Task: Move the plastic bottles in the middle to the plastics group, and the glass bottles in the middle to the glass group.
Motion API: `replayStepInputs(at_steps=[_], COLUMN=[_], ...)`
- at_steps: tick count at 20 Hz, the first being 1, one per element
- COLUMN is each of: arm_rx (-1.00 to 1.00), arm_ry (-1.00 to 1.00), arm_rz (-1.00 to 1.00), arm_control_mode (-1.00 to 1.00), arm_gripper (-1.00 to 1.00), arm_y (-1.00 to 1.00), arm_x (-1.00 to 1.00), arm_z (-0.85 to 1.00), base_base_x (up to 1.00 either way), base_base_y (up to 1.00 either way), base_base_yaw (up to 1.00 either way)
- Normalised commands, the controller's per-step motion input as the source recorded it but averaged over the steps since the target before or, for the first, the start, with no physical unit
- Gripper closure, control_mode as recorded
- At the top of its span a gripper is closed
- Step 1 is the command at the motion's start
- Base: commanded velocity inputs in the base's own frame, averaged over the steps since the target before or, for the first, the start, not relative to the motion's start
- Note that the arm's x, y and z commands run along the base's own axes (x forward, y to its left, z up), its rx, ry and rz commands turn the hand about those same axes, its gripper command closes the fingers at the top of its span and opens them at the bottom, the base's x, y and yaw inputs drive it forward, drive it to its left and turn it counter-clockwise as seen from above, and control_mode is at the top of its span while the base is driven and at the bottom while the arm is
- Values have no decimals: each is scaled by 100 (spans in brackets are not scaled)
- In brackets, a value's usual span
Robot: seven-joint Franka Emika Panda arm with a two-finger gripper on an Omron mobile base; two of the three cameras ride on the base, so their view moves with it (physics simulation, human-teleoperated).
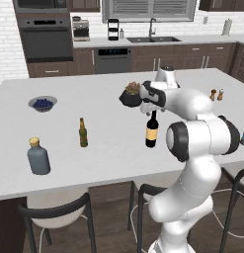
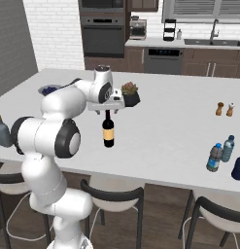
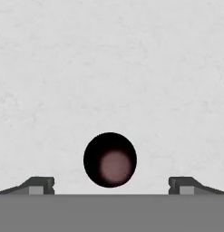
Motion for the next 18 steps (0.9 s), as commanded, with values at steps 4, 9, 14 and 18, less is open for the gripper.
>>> replayStepInputs(at_steps=[4,9,14,18], arm_rx=[0,0,0,0], arm_ry=[0,0,0,0], arm_rz=[0,0,0,0], arm_control_mode=[-100,-100,-100,-100], arm_gripper=[-100,-100,-100,-100], arm_y=[4,2,-10,-8], arm_x=[16,15,6,0], arm_z=[-15,-14,-8,-5], base_base_x=[0,0,0,0], base_base_y=[0,0,0,0], base_base_yaw=[0,0,0,0])
